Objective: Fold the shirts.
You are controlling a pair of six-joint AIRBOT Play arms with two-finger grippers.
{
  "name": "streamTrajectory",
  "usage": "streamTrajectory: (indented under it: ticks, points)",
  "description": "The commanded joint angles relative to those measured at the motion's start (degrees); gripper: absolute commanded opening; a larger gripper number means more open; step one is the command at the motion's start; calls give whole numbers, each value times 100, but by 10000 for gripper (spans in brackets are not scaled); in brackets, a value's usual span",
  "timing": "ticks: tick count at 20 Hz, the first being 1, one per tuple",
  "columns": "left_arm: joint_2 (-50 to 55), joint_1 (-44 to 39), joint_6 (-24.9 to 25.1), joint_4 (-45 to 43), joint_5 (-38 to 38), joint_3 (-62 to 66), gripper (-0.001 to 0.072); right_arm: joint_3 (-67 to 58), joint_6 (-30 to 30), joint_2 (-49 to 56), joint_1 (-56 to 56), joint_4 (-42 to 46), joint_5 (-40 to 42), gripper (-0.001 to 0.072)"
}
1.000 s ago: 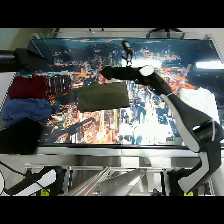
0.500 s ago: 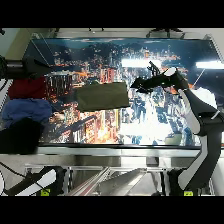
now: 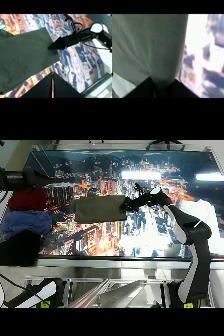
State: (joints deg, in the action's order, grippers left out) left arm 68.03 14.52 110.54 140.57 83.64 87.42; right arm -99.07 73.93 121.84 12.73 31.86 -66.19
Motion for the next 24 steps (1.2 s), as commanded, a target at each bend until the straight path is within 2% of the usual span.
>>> streamTrajectory:
  ticks: [1, 3, 4, 7, 9, 15, 17, 19, 21, 24]
  points:
    - [-2, 4, 48, -7, 24, -2, 15, -555, 52, -70, 308, -208, -199, 28]
    - [-4, 4, 48, -7, 85, -2, 14, -981, 293, -308, 330, -33, -184, 19]
    - [-4, 4, 48, -7, 105, -2, 14, -1231, 584, -496, 297, 385, -162, 19]
    - [-4, 4, 46, -7, 107, -2, 15, -1851, 1832, -1244, -44, 2393, -286, 18]
    - [-2, 4, 46, -7, 144, -2, 14, -1867, 2361, -1888, -518, 3241, -369, 18]
    - [-2, 4, 48, -9, 317, -4, 14, -1784, 3117, -3213, -2852, 3624, -1631, 18]
    - [-2, 4, 48, -9, 407, -4, 15, -1464, 3541, -3611, -3626, 3995, -1952, 16]
    - [-2, 4, 50, -11, 557, -4, 14, -894, 3886, -4044, -4304, 4741, -2570, 16]
    - [-2, 4, 72, -11, 710, -4, 14, -4, 3829, -4535, -4787, 5276, -2907, 16]
    - [-2, 4, 107, -11, 745, -4, 15, 1775, 3707, -5307, -5327, 5563, -2802, 17]
